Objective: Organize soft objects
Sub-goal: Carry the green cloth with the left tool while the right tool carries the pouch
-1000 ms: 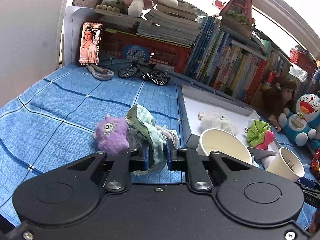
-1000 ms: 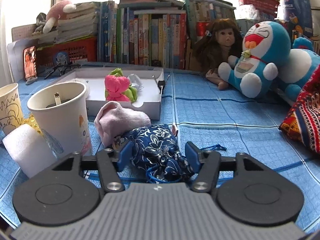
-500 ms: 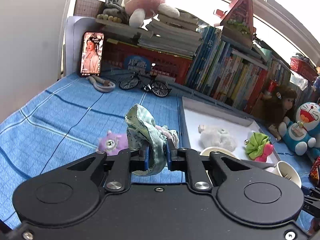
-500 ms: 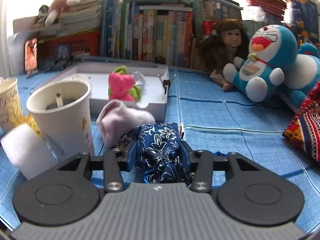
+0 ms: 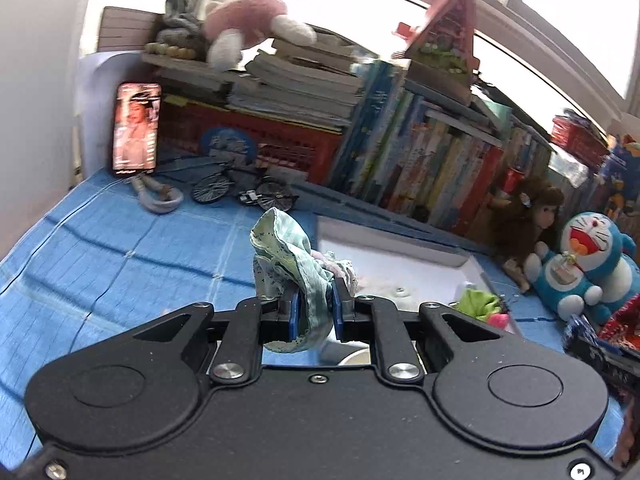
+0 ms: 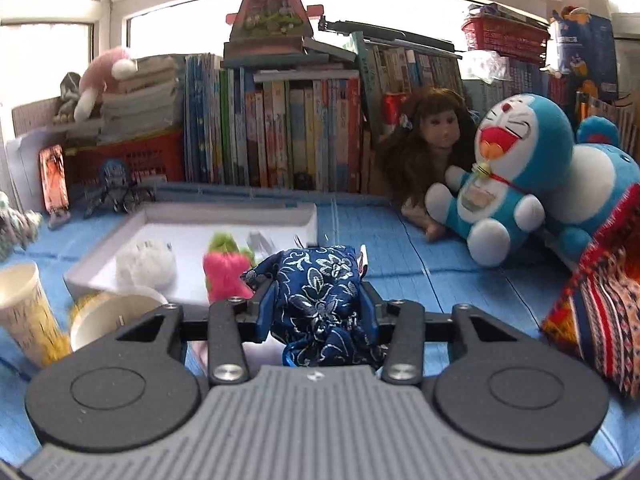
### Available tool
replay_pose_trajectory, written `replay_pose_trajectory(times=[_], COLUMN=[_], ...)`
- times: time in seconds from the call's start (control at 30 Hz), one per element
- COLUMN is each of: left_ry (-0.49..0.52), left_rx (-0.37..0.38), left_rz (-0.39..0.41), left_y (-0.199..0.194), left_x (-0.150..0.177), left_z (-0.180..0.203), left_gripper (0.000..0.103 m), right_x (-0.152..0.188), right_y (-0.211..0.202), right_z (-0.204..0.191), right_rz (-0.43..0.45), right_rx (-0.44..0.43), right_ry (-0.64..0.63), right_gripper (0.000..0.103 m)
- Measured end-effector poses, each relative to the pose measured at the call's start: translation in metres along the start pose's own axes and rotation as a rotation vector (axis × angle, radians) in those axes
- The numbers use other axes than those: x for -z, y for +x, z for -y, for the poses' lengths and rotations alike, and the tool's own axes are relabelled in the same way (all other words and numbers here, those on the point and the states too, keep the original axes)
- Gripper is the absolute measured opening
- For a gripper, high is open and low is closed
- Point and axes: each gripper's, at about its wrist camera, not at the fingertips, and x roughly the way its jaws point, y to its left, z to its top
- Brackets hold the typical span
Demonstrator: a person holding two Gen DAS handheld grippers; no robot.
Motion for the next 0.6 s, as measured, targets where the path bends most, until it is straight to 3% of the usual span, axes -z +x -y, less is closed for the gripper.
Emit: replay_pose_trajectory(times=[0.3, 0.47, 0.6], left_ry=[0.019, 0.001, 0.004], left_rx=[0.095, 0.154, 0.140], left_rz=[-0.071, -0.150, -0.209], left_y=[0.037, 0.079, 0.120], left_x=[-0.051, -0.073, -0.079], left_z=[0.045, 0.067, 0.079], left_gripper=[0.015, 0.015, 0.015], right_x=[-0.073, -0.089, -0.094], right_y=[0.045, 0.081, 0.112], right_z=[-0.010, -0.022, -0.032], right_rz=[-0.049, -0.119, -0.169], right_rx=[-0.113, -0.119, -0.118], right_ry=[0.030, 0.026, 0.019], right_gripper=[0.048, 0.048, 0.048])
